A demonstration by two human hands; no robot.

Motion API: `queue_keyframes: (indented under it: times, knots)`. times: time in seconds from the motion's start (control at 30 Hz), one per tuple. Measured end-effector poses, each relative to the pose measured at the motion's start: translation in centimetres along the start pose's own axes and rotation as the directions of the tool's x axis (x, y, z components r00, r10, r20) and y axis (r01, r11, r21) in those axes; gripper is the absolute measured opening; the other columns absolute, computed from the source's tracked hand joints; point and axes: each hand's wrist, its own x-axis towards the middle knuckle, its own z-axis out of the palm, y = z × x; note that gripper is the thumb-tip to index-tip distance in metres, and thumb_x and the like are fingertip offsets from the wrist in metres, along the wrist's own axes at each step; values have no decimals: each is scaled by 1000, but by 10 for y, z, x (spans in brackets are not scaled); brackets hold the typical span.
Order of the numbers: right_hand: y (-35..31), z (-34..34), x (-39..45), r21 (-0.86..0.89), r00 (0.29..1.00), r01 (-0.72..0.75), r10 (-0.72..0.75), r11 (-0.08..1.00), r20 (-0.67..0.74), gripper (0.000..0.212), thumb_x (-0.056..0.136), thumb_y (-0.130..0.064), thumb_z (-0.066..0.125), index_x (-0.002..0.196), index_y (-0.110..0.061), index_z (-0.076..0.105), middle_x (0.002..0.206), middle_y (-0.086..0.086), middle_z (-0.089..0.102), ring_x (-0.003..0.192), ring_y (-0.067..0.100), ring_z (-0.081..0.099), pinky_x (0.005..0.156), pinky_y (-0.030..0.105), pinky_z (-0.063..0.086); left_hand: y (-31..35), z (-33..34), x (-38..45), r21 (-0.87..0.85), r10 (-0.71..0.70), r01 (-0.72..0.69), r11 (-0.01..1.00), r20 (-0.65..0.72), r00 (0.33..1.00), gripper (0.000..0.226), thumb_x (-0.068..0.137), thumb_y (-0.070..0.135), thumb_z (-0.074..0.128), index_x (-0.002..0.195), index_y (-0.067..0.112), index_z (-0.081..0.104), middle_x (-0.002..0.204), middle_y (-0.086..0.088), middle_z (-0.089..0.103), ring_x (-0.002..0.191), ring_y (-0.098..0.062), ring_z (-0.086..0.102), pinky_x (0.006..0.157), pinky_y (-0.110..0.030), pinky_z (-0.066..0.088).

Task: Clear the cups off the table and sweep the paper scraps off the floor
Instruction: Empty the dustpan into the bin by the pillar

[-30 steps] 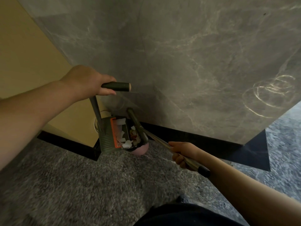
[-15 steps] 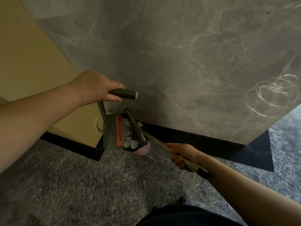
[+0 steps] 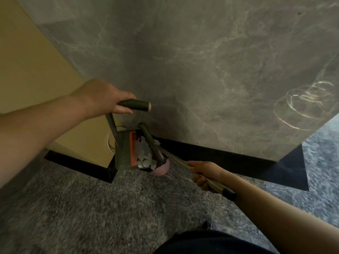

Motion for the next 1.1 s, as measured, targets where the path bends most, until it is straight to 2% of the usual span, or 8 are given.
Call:
queue_keyframes:
  times: [0.1,0.2,0.33,0.5,0.6,0.83,0.97,1.1]
  knots:
    - [1,1,-1,-4,1000,7,-7,1000,8,30,102,-8,31,103,-31,52,51,0,40,34,4,36,32,14,31,-8,0,4,8,-25,25,1000,-42,999,62,79,73,29,129,43,51,75,3,64,65,-19,61,51,-26,42]
    - [0,1,0,6,1000,-4,4,1000,-12,33,102,-10,33,123,-31,46,52,1,40,34,5,37,32,15,32,-2,13,6,23,38,-37,999,-23,999,72,73,76,17,129,44,49,82,4,66,71,-19,63,54,-27,47]
    - [-2,-4,1,-7,1000,4,-4,1000,-30,45,102,-10,34,142,-30,37,51,0,41,34,4,37,32,14,32,-19,4,3,-8,-51,51,999,-37,998,65,77,72,29,131,41,51,77,1,67,65,-21,61,52,-28,46]
    - [-3,2,-4,11,1000,10,-10,1000,1,30,102,-9,32,113,-31,49,50,0,41,35,4,36,32,14,32,-4,16,11,36,53,-52,998,-25,998,74,74,76,15,131,43,47,85,5,66,73,-18,64,56,-29,50]
    - [-5,1,-7,6,1000,2,-2,1000,9,32,102,-9,32,97,-32,53,49,0,42,35,4,37,32,14,32,-19,6,4,7,-28,28,1000,-38,999,75,73,75,19,133,41,49,81,1,67,68,-21,63,53,-28,47]
    - [-5,6,-8,9,1000,-1,0,1000,10,32,102,-10,32,95,-33,52,51,0,42,36,4,37,33,15,32,-19,-3,10,62,-42,42,997,4,999,60,82,68,34,133,40,49,70,1,60,61,-19,58,48,-26,37]
    - [-6,2,-10,35,1000,3,-4,999,16,31,102,-10,33,97,-35,52,51,0,43,36,4,38,33,15,34,-36,-19,5,42,-161,161,986,8,987,56,85,63,43,135,38,49,63,4,53,52,-14,50,46,-27,36]
    - [-5,5,-8,40,1000,12,-12,999,9,29,102,-10,33,107,-33,50,49,0,42,36,4,37,33,15,33,-16,-12,16,115,-26,20,993,47,999,57,85,66,38,135,40,45,77,1,64,64,-18,58,48,-26,36]
